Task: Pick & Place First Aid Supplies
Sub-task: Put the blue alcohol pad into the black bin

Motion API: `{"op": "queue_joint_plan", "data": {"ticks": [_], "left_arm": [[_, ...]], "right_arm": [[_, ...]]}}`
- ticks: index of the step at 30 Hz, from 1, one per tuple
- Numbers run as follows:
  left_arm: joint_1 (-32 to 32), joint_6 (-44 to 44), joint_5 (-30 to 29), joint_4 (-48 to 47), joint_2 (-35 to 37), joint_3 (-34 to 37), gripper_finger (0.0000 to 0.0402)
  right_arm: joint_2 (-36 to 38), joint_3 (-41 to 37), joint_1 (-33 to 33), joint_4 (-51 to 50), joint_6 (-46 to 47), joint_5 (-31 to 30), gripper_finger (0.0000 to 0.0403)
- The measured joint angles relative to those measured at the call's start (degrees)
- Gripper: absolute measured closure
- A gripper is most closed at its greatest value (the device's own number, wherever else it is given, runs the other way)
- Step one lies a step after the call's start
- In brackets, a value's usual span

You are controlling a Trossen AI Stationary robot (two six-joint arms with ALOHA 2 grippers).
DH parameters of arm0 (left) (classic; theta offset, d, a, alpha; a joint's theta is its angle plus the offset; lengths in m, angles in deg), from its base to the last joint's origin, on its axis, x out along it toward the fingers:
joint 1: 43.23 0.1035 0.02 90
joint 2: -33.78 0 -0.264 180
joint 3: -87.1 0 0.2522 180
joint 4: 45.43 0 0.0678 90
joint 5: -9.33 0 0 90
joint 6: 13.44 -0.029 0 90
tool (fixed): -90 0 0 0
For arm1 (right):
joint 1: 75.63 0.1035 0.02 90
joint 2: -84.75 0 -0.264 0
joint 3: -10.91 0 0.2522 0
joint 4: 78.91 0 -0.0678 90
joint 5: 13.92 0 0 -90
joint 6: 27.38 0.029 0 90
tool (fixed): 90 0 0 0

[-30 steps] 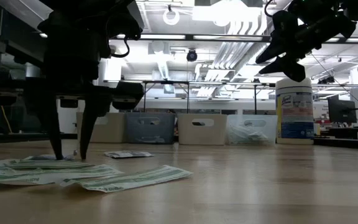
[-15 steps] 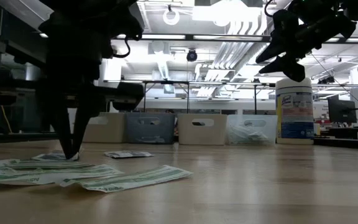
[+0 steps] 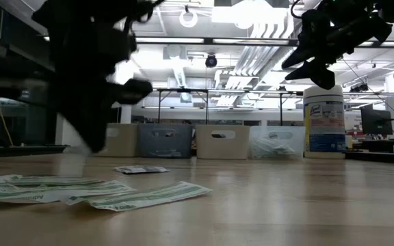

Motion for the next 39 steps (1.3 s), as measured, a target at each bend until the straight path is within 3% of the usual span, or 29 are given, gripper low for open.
{"op": "queue_joint_plan", "data": {"ticks": [8, 19, 28, 39], "left_arm": [[0.0, 9.1, -8.7, 8.9, 5.0, -0.2, 0.0401], [0.5, 28.9, -30.3, 24.8, 6.3, -0.3, 0.0401], [6.5, 38.8, -31.7, 32.0, 6.3, -0.3, 0.0401], [16.4, 62.1, -39.5, 35.6, 6.3, -0.4, 0.0401]], "right_arm": [[0.0, 0.0, 0.0, 0.0, -0.6, 0.0, 0.0247], [0.0, 0.0, 0.0, 0.1, -1.2, -0.2, 0.0247], [0.0, 0.0, 0.0, 0.1, -1.7, -0.2, 0.0247], [0.0, 0.0, 0.0, 0.1, -2.1, -0.2, 0.0247]]}}
